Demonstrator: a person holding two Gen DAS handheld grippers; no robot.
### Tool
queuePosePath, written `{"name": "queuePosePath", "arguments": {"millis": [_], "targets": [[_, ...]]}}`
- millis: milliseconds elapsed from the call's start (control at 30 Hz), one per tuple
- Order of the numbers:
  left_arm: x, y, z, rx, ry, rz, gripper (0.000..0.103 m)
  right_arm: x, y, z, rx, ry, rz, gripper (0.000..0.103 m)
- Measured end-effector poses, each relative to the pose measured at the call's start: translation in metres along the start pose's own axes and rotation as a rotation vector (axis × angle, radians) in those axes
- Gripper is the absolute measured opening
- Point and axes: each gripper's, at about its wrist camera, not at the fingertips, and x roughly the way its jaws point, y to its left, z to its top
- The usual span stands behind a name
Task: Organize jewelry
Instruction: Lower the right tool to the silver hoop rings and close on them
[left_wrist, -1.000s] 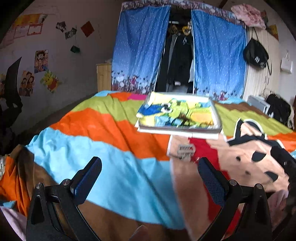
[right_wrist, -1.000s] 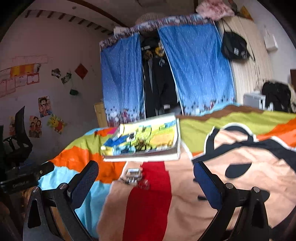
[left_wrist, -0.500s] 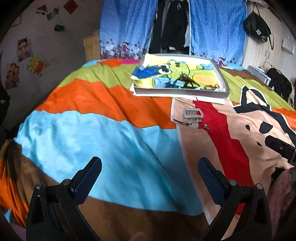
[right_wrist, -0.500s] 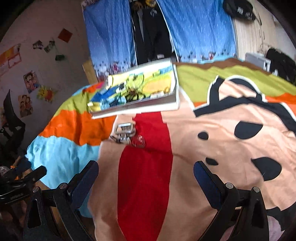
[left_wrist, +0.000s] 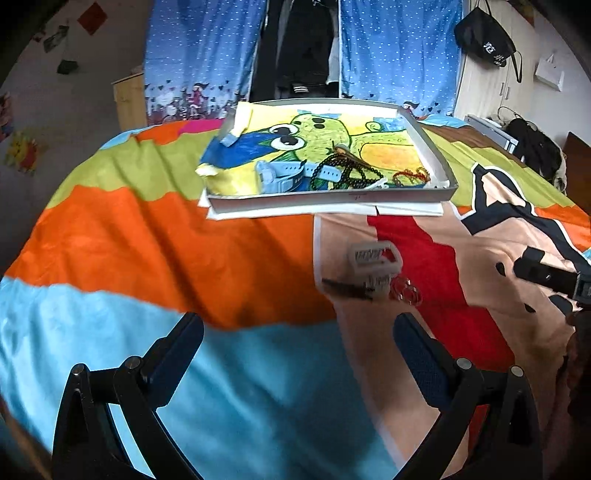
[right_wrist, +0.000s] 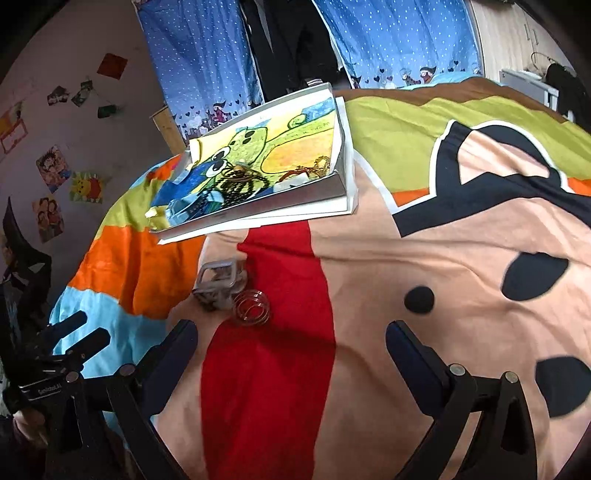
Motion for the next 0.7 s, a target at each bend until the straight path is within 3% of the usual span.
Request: {"name": "queuePosePath", "arguments": {"millis": [100,200,267,400,467,567,700], "targets": [[0.021,0.005,0.009,-0.024,0.014,-0.042,0.093,0.018,-0.009,0.005,0.018,0.022,0.027,0.09],[0.039,0.009,0.016,-0.047,0.035,-0.081,0.078,0.037,-0.013,0.008,0.03,0.058,0.056,0.075],[0.052,0.01,0.02,-0.052,0.057,-0.11,0.062,0.048,-0.013,0.009,0.023,0.081,0.061,0.07],[0.071,0.01,0.023,-0.056,0.09,-0.156,0.048,0.069,-0.008,0.012,-0.005,0.108,0.088,0.051],[0.082,0.011,0.024,-0.064,0.115,-0.175,0.038,0.077,-0.006,0.013,-0.01,0.121,0.107,0.046],[0.095,0.014,0.024,-0.093,0.159,-0.193,0.03,0.087,-0.002,0.013,-0.027,0.138,0.129,0.041],[0.106,0.018,0.023,-0.116,0.204,-0.207,0.03,0.096,0.004,0.011,-0.056,0.161,0.136,0.035]]}}
